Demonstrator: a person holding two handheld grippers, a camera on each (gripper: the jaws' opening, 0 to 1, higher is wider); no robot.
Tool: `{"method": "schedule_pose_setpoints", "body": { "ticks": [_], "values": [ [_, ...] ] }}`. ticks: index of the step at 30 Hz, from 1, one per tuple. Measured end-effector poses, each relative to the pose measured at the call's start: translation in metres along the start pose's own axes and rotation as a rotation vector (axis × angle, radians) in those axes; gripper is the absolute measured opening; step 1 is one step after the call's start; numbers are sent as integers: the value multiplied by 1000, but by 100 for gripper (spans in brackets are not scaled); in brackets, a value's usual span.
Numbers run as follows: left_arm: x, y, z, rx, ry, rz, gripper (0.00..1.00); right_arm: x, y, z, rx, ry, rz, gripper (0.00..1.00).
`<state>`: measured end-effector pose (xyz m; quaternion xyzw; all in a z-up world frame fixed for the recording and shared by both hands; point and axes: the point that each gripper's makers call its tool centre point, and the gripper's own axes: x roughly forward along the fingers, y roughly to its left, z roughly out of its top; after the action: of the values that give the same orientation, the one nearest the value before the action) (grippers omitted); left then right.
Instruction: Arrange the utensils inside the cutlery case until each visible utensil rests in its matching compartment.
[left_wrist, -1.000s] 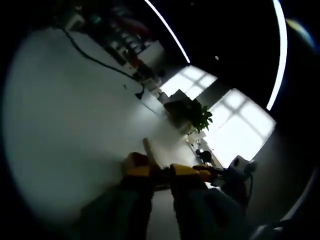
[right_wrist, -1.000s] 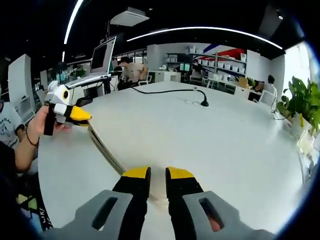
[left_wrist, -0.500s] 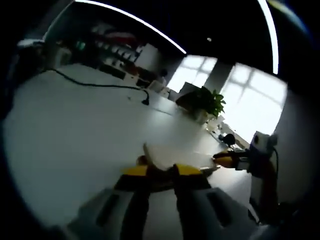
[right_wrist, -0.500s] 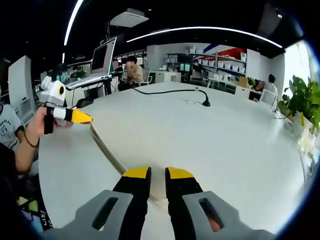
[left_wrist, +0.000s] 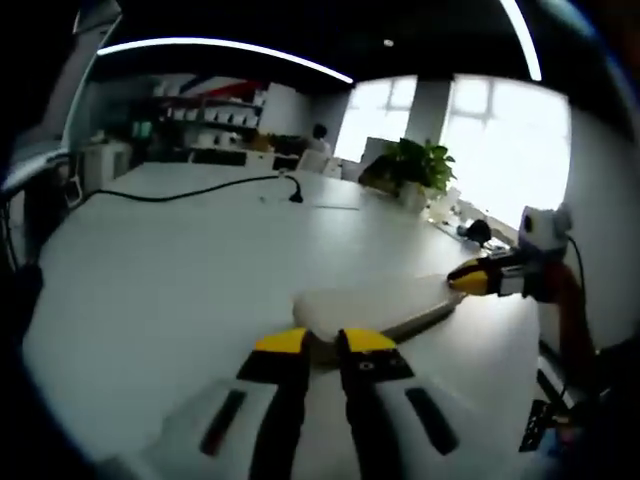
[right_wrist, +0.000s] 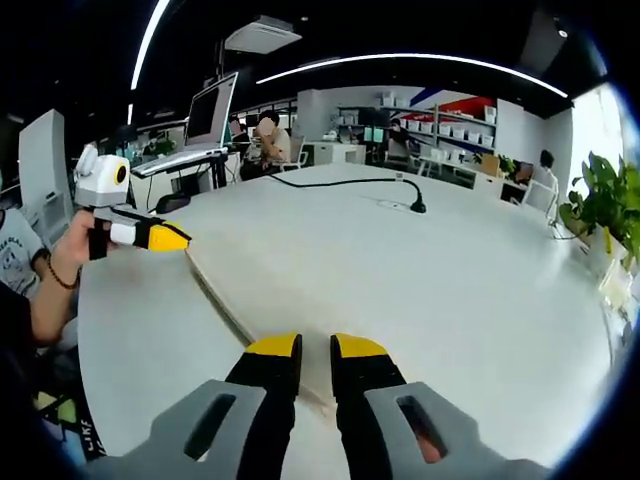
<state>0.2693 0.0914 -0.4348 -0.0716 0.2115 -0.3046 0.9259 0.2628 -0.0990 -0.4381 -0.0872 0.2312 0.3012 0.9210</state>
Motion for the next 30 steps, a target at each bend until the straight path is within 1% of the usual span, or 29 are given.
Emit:
{"method": "schedule_pose_setpoints", "body": {
  "ticks": [5,9,10,16,21,23,26,30],
  "values": [
    [0,1,0,9,0,4,12,0,0,0,-6,-2,4,11],
    [1,2,1,13,-2,3,12,1,4,0,-23,-1,27,6],
    [0,2,1,14,-4,2,12,1,4,0,-23,-2,28,6],
    [-2,7,8,2,-42,7,11,2,3,1,-11,-12,29,6],
    [-2,11,13,7,-69,32,11,4,4,3,-15,8,21,5],
    [-3,13,13,10,-70,42,11,7,6,4,-31,16,19,5],
    [-2,20,11,15,-63,71,11,14,14,10,-65,33,42,5],
    [0,26,9,11,-50,89,9,26,25,17,-96,47,59,5]
  ]
}}
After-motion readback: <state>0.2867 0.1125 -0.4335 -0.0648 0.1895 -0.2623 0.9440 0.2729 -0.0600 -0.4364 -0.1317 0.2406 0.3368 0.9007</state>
